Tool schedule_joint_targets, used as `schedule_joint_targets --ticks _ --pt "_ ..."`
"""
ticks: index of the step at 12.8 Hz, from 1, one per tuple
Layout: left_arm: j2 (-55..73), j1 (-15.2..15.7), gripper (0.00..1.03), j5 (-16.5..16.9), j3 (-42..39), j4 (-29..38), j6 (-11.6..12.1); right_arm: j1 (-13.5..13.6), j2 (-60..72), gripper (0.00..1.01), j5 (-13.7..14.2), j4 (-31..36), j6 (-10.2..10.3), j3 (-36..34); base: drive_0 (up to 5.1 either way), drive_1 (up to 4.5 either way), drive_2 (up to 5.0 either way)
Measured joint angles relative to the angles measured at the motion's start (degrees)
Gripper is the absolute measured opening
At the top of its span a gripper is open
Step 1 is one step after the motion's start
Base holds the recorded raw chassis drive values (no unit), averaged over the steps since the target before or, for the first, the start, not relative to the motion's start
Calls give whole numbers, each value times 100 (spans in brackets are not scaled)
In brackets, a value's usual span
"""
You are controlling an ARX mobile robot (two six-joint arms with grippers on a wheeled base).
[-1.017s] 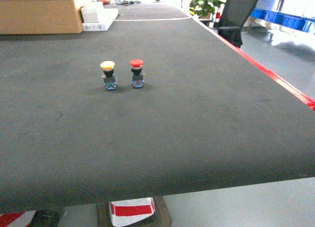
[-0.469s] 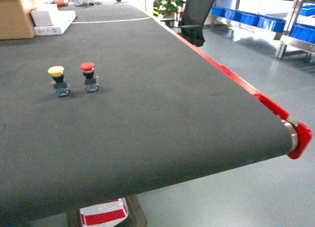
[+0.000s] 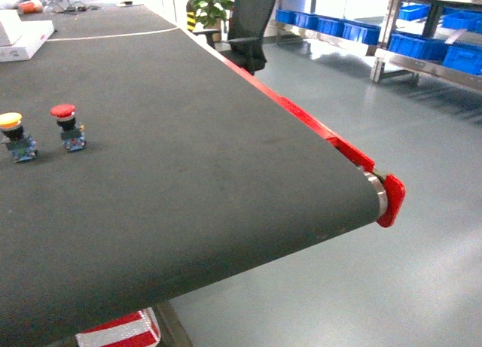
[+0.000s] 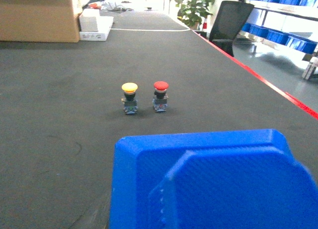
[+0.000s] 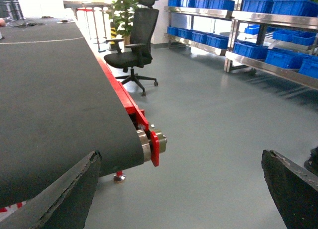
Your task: Pick blue part to blue bin on bottom shelf
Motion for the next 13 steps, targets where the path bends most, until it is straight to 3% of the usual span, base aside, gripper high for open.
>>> schedule_joint_targets --ticks 13 --pt "-2 0 44 0 0 0 0 0 0 98 0 0 -2 0 -161 -161 -161"
